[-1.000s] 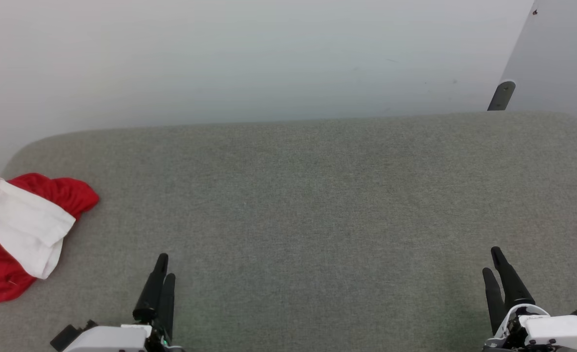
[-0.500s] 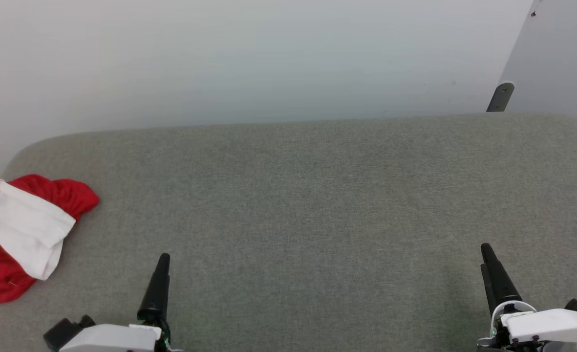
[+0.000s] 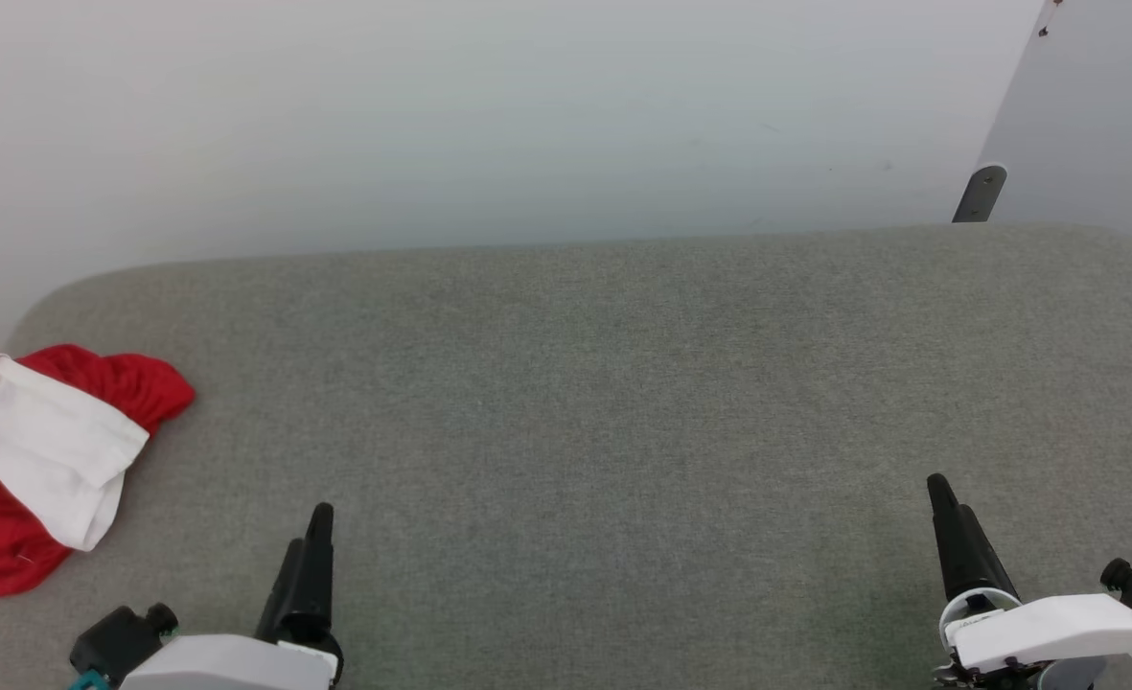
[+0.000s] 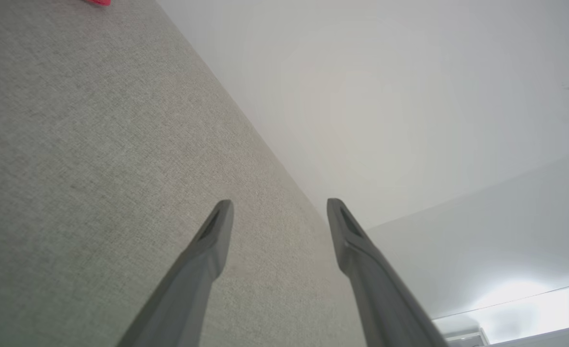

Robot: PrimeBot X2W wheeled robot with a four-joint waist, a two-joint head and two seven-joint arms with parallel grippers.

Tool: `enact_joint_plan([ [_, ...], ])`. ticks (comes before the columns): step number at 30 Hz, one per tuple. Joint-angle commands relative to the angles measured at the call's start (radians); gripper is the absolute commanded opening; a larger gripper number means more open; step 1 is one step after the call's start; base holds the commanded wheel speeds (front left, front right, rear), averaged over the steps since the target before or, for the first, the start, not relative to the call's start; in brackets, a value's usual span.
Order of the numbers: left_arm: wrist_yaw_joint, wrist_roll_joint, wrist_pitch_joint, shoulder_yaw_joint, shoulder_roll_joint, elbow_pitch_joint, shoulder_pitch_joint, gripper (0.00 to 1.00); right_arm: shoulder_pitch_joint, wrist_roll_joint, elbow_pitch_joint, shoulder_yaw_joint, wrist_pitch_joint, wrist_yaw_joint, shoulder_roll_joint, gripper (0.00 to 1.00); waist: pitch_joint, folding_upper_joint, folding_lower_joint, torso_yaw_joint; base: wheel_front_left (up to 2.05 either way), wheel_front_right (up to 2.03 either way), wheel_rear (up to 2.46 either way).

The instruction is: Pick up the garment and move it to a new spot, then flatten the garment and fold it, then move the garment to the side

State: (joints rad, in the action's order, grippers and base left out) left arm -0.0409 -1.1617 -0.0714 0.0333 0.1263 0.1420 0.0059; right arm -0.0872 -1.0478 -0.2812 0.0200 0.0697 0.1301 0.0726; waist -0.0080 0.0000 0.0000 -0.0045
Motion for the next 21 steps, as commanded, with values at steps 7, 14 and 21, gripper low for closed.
enact_joint_plan([
  [7, 0.028, 0.199, -0.029, 0.010, 0.021, -0.033, 0.004, 1.00, -0.025, 0.201, 0.018, -0.002, 0.009, 0.000, -0.008, 1.00, -0.003, 0.0000, 0.0000, -0.001, 0.00, 0.00, 0.00],
  [14, 0.045, 0.337, -0.050, 0.018, 0.030, -0.041, 0.012, 1.00, -0.023, 0.328, 0.026, -0.007, 0.019, 0.001, -0.013, 1.00, -0.006, 0.0000, 0.0000, -0.002, 0.00, 0.00, 0.00],
  [21, 0.052, 0.438, -0.070, 0.014, 0.033, -0.061, 0.023, 1.00, -0.022, 0.430, 0.035, -0.013, 0.032, 0.001, -0.017, 1.00, -0.009, 0.0000, 0.0000, -0.003, 0.00, 0.00, 0.00],
])
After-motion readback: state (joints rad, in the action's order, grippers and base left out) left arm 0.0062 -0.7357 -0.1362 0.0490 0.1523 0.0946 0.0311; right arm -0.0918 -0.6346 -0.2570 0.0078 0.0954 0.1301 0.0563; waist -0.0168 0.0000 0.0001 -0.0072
